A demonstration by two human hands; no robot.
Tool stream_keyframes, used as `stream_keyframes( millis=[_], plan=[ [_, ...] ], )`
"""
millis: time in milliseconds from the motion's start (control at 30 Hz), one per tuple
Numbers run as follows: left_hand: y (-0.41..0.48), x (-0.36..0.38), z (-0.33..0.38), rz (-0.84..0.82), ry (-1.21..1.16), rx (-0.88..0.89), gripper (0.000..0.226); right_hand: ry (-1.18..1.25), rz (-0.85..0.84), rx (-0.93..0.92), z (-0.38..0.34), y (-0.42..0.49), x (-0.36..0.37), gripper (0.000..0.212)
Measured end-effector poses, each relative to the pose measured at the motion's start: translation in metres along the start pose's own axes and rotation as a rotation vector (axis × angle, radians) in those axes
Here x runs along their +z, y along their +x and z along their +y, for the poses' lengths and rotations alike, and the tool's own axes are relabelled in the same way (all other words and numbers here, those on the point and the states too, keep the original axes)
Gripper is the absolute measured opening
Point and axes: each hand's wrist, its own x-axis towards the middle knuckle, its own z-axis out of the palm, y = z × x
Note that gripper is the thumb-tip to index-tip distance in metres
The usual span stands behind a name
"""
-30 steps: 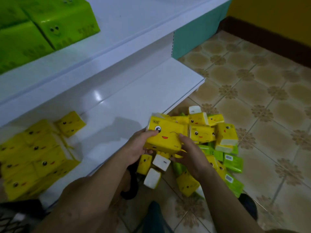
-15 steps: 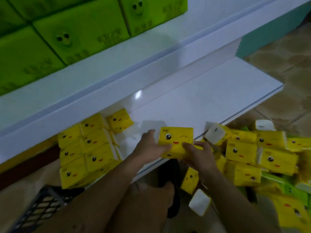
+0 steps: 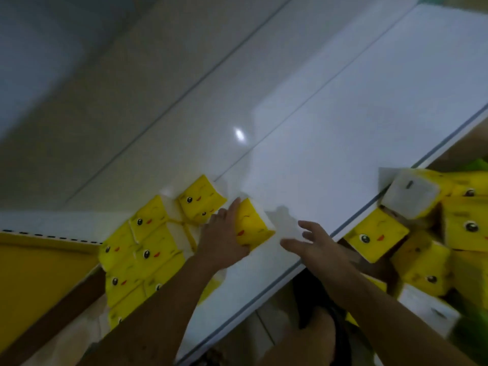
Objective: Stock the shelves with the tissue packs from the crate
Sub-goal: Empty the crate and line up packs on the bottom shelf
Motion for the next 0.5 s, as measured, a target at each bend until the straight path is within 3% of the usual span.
stream_keyframes(
  millis=[133,233,333,500],
  plan=[
    [0.009,0.006,-0.02,0.103,0.18,-0.214,0.101,-0.05,0.046,0.026,0.017,-0.01,-0.024,0.058],
    [0.001,0.023,0.0,0.022,0.268,0.0,0.077,-0.1,0.095,0.049,0.024,-0.018,-0.037,0.046],
    [0.005,0.037,0.003,-0.158,0.155,-0.054,0.078,-0.119,0.106,0.069,0.029,-0.023,-0.042,0.031],
    [0.02,0.034,-0.002,-0.173,0.014,-0.231,0.084,-0.155,0.142,0.14,0.039,-0.034,-0.048,0.039]
  ],
)
